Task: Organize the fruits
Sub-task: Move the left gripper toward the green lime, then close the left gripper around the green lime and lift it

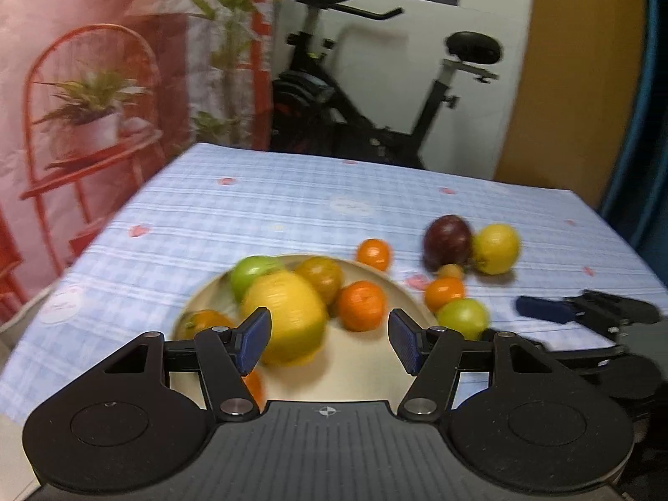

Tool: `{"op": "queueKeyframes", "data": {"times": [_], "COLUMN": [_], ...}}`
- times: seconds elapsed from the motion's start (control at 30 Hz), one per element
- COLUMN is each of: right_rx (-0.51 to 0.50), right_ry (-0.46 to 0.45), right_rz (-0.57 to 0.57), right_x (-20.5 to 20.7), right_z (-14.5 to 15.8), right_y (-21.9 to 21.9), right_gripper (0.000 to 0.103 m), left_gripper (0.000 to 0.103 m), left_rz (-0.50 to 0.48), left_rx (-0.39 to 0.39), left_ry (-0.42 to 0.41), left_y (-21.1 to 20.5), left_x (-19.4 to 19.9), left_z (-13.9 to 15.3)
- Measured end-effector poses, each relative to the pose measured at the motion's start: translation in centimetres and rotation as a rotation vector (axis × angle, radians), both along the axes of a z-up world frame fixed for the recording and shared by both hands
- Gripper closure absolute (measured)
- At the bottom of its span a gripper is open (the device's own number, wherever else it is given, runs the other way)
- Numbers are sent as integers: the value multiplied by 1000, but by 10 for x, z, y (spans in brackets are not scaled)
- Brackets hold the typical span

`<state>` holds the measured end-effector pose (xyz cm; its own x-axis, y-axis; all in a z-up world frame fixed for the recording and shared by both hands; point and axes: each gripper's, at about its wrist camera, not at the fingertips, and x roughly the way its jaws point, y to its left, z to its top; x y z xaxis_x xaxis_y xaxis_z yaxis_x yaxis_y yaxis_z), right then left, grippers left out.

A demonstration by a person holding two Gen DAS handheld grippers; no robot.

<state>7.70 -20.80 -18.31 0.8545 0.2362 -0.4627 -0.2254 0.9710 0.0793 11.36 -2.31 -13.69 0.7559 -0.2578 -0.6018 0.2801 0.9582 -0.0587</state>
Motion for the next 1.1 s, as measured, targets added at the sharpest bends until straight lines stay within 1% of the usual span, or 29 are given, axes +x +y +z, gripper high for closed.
{"op": "queueKeyframes", "data": {"times": [0.13,0.17,0.3,0.37,0.4,0.47,0.53,0.67,0.83,0.9,1.1], "right_rx": [-30,-36,-52,-59,-63,-68,-71,-73,-46,-40,-20], "right_ry": [10,12,29,36,41,53,61,79,88,90,106], "right_rz": [28,36,53,60,64,66,71,83,84,84,90], "right_x": [2,2,4,6,7,10,11,15,16,16,18], "right_z": [-2,-3,-5,-6,-7,-8,-9,-11,-12,-12,-12], "right_y": [7,8,11,13,14,15,14,15,11,10,8], "right_gripper": [46,47,48,48,48,52,52,55,55,55,55], "left_gripper": [38,38,39,45,50,50,50,50,50,50,51], "left_rz": [-134,-162,-242,-277,-290,-307,-312,-319,-347,-344,-358], "left_rx": [-66,-64,-34,-24,-24,-30,-34,-30,-2,6,-66], "left_ry": [9,12,47,71,82,117,142,178,203,195,203], "left_y": [-12,-18,-40,-49,-53,-58,-61,-69,-78,-80,-80], "left_x": [5,7,18,25,29,36,42,52,54,53,53], "left_z": [5,5,-2,-7,-9,-14,-18,-23,-28,-29,-22]}}
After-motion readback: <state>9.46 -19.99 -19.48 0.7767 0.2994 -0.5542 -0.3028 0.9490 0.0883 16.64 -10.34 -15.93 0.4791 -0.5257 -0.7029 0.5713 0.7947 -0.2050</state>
